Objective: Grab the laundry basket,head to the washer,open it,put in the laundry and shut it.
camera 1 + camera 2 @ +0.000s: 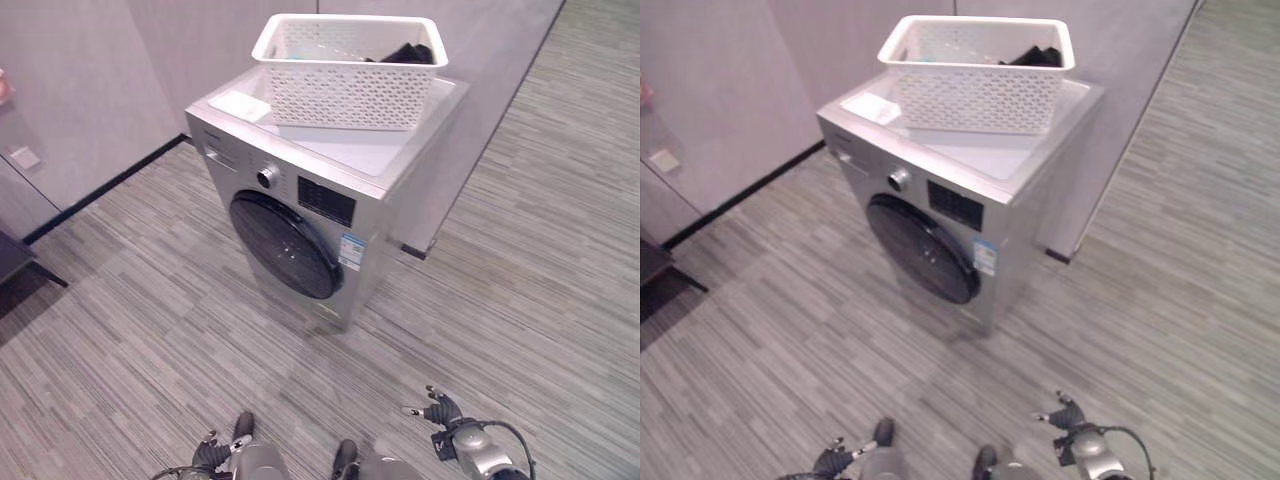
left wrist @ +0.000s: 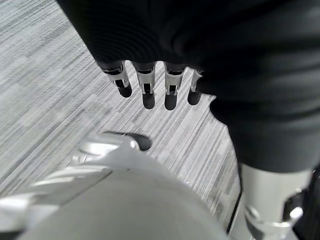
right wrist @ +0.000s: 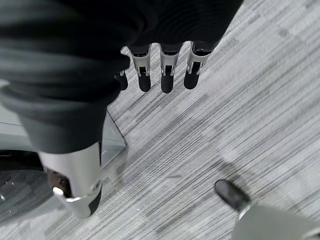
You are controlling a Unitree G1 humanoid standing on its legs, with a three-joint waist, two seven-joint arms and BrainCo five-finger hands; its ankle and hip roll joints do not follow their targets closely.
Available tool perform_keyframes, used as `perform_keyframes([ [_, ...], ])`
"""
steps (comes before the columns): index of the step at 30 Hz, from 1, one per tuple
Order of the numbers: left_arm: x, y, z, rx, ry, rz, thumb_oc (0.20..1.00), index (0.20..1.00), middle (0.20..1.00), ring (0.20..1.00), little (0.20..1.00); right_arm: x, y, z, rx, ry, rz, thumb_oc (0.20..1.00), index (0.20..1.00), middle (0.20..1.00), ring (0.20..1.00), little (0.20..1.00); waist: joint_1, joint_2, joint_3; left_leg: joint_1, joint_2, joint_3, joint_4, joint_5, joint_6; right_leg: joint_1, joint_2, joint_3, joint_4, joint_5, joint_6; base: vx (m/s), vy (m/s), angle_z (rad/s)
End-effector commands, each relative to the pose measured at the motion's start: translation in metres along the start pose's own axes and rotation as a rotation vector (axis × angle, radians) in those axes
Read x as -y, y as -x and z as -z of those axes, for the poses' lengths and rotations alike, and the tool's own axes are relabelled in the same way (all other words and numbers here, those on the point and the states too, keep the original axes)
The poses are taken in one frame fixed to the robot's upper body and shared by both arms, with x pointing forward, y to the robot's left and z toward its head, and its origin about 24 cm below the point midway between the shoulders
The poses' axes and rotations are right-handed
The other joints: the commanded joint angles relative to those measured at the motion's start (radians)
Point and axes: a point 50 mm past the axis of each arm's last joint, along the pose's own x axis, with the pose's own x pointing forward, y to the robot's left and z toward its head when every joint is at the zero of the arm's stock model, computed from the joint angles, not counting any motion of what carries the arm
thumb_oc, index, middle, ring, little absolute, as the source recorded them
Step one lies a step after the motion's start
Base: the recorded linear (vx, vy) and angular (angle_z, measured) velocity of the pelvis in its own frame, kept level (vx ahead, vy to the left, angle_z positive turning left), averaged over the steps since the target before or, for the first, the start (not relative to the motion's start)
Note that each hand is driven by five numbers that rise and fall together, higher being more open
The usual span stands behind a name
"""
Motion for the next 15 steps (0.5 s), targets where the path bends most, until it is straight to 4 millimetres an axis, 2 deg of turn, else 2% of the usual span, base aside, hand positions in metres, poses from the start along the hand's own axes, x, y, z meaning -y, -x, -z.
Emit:
perform_keyframes([
  [1, -0.027, 0.003, -0.006, 0.067, 0.004, -0.066, 1.000, 1.000, 1.000, 1.000, 1.000, 0.005, -0.002, -0.032, 0.121, -0.012, -0.010, 1.000, 1.000, 1.000, 1.000, 1.000, 0.030, -0.002, -0.025, -0.033, -0.006, 0.023, -0.001, -0.033, -0.032, 0.141, -0.370, -0.083, 0.038, 0.147, 0.115, 0.10, 0.174, -0.48],
  [2, -0.027, 0.003, -0.006, 0.066, 0.004, -0.067, 1.000, 1.000, 1.000, 1.000, 1.000, 0.004, -0.002, -0.032, 0.120, -0.012, -0.011, 1.000, 1.000, 1.000, 1.000, 1.000, 0.031, -0.004, -0.024, -0.032, -0.008, 0.025, 0.000, -0.034, -0.032, 0.139, -0.373, -0.080, 0.042, 0.144, 0.115, 0.23, 0.601, -0.76],
  [3, -0.039, 0.006, -0.001, 0.062, -0.001, -0.082, 1.000, 1.000, 1.000, 1.000, 1.000, 0.001, -0.001, -0.037, 0.148, -0.023, -0.032, 1.000, 1.000, 1.000, 1.000, 1.000, 0.018, 0.009, -0.015, -0.007, -0.056, 0.059, -0.003, -0.055, 0.023, 0.088, -0.363, -0.084, 0.229, 0.127, 0.084, 0.18, 0.577, -0.62],
  [4, -0.043, 0.008, 0.004, 0.050, 0.007, -0.088, 1.000, 1.000, 1.000, 1.000, 1.000, -0.002, 0.000, -0.040, 0.168, -0.034, -0.048, 1.000, 1.000, 1.000, 1.000, 1.000, 0.008, 0.011, -0.006, 0.015, -0.081, 0.065, -0.011, -0.058, 0.046, 0.050, -0.329, -0.063, 0.315, 0.107, 0.079, 0.22, 0.698, -0.49],
  [6, -0.047, 0.008, 0.010, 0.023, 0.015, -0.099, 1.000, 1.000, 1.000, 1.000, 1.000, -0.002, 0.003, -0.048, 0.214, -0.056, -0.066, 1.000, 1.000, 1.000, 1.000, 1.000, -0.011, -0.003, 0.019, 0.060, -0.128, 0.080, -0.041, -0.052, 0.066, -0.012, -0.199, -0.040, 0.376, 0.065, 0.071, 0.10, 0.310, -0.17],
  [8, -0.047, 0.007, 0.013, 0.006, 0.040, -0.106, 1.000, 1.000, 1.000, 1.000, 1.000, -0.001, 0.007, -0.062, 0.291, -0.077, -0.078, 1.000, 1.000, 1.000, 1.000, 1.000, -0.026, -0.025, 0.035, 0.084, -0.152, 0.083, -0.075, -0.040, 0.054, -0.042, -0.070, -0.058, 0.246, 0.036, 0.079, 0.07, 0.091, -0.29],
  [9, -0.047, 0.007, 0.013, 0.006, 0.040, -0.106, 1.000, 1.000, 1.000, 1.000, 1.000, -0.001, 0.007, -0.062, 0.291, -0.077, -0.078, 1.000, 1.000, 1.000, 1.000, 1.000, -0.026, -0.023, 0.037, 0.087, -0.149, 0.083, -0.076, -0.040, 0.053, -0.036, -0.066, -0.060, 0.240, 0.037, 0.077, 0.15, -0.037, -0.28],
  [10, -0.043, 0.008, 0.008, 0.042, 0.031, -0.082, 1.000, 1.000, 1.000, 1.000, 1.000, 0.010, 0.015, -0.079, 0.392, -0.070, -0.068, 1.000, 1.000, 1.000, 1.000, 1.000, -0.033, -0.047, 0.033, 0.116, -0.153, 0.099, -0.102, -0.050, 0.032, -0.053, -0.004, -0.090, -0.018, 0.049, 0.067, 0.13, -0.044, -0.28],
  [11, -0.043, 0.008, 0.008, 0.041, 0.030, -0.081, 1.000, 1.000, 1.000, 1.000, 1.000, 0.010, 0.016, -0.078, 0.389, -0.069, -0.067, 1.000, 1.000, 1.000, 1.000, 1.000, -0.031, -0.044, 0.033, 0.120, -0.149, 0.099, -0.103, -0.051, 0.029, -0.045, 0.003, -0.091, -0.031, 0.054, 0.065, 0.17, -0.076, -0.35],
  [12, -0.040, 0.008, 0.009, 0.043, 0.013, -0.071, 1.000, 1.000, 1.000, 1.000, 1.000, 0.014, 0.019, -0.079, 0.411, -0.060, -0.070, 1.000, 1.000, 1.000, 1.000, 1.000, -0.033, -0.053, 0.025, 0.118, -0.150, 0.104, -0.095, -0.062, 0.024, -0.001, 0.008, -0.095, -0.127, 0.061, 0.062, 0.05, -0.046, -0.35],
  [13, -0.040, 0.008, 0.009, 0.043, 0.013, -0.071, 1.000, 1.000, 1.000, 1.000, 1.000, 0.014, 0.019, -0.079, 0.411, -0.060, -0.070, 1.000, 1.000, 1.000, 1.000, 1.000, -0.033, -0.052, 0.026, 0.119, -0.150, 0.104, -0.095, -0.062, 0.024, -0.001, 0.009, -0.095, -0.128, 0.062, 0.062, 0.04, -0.060, -0.23],
  [14, -0.035, 0.008, 0.009, 0.042, -0.025, -0.051, 1.000, 1.000, 1.000, 1.000, 1.000, 0.015, 0.022, -0.077, 0.425, -0.063, -0.083, 1.000, 1.000, 1.000, 1.000, 1.000, -0.042, -0.069, 0.016, 0.090, -0.161, 0.107, -0.071, -0.049, 0.023, 0.013, 0.030, -0.053, -0.173, 0.070, 0.035, 0.05, -0.033, -0.04],
  [15, -0.032, 0.007, 0.000, 0.080, -0.009, -0.042, 1.000, 1.000, 1.000, 1.000, 1.000, 0.023, 0.027, -0.083, 0.465, -0.037, -0.071, 1.000, 1.000, 1.000, 1.000, 1.000, -0.039, -0.075, 0.019, 0.070, -0.170, 0.114, 0.003, -0.072, 0.008, 0.036, 0.038, -0.023, -0.198, 0.084, 0.025, 0.04, -0.047, 0.36],
])
